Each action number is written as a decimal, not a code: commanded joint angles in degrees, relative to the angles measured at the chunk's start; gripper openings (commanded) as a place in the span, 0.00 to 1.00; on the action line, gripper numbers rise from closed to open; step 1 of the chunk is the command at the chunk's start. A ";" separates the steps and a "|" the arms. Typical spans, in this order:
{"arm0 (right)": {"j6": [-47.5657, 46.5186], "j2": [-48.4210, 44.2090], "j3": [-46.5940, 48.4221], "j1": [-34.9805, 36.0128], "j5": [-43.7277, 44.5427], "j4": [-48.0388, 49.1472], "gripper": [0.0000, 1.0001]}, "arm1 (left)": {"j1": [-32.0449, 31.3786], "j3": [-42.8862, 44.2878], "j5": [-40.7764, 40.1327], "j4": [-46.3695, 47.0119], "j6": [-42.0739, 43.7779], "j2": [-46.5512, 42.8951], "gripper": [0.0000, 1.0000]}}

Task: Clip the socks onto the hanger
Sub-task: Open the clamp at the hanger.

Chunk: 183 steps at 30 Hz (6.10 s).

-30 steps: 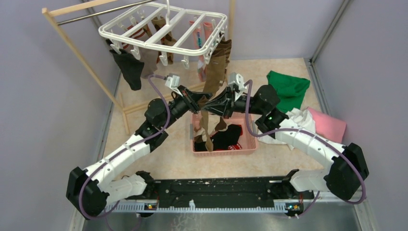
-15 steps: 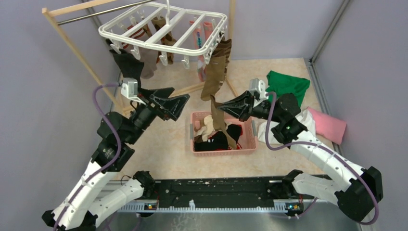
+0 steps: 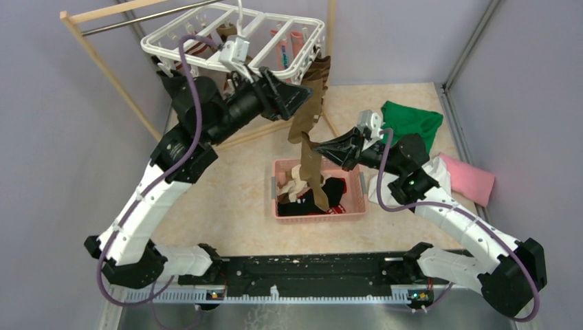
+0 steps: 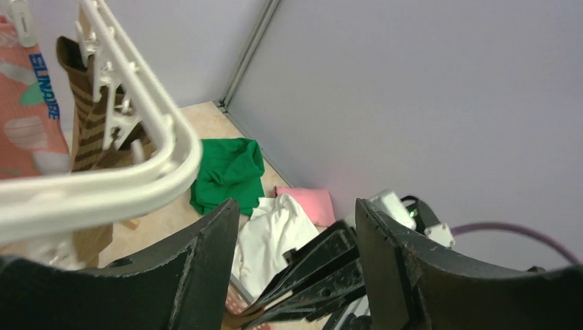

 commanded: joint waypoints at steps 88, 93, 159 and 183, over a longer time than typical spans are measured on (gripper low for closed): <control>-13.61 -8.14 3.19 -5.39 -10.54 -23.70 0.00 | -9.00 -2.11 -33.31 -3.13 8.96 3.24 0.99; -21.24 -10.16 5.47 -6.04 -11.67 -33.51 0.00 | -9.00 -7.66 -37.15 -3.89 9.06 -1.44 0.99; -17.16 -15.27 -5.81 -10.07 -15.25 -19.55 0.00 | -9.44 -1.21 -11.00 -18.89 16.86 -13.11 0.94; -18.04 -14.24 -4.33 -10.07 -11.71 -20.20 0.00 | -9.35 -6.07 -19.46 7.69 23.19 4.09 0.97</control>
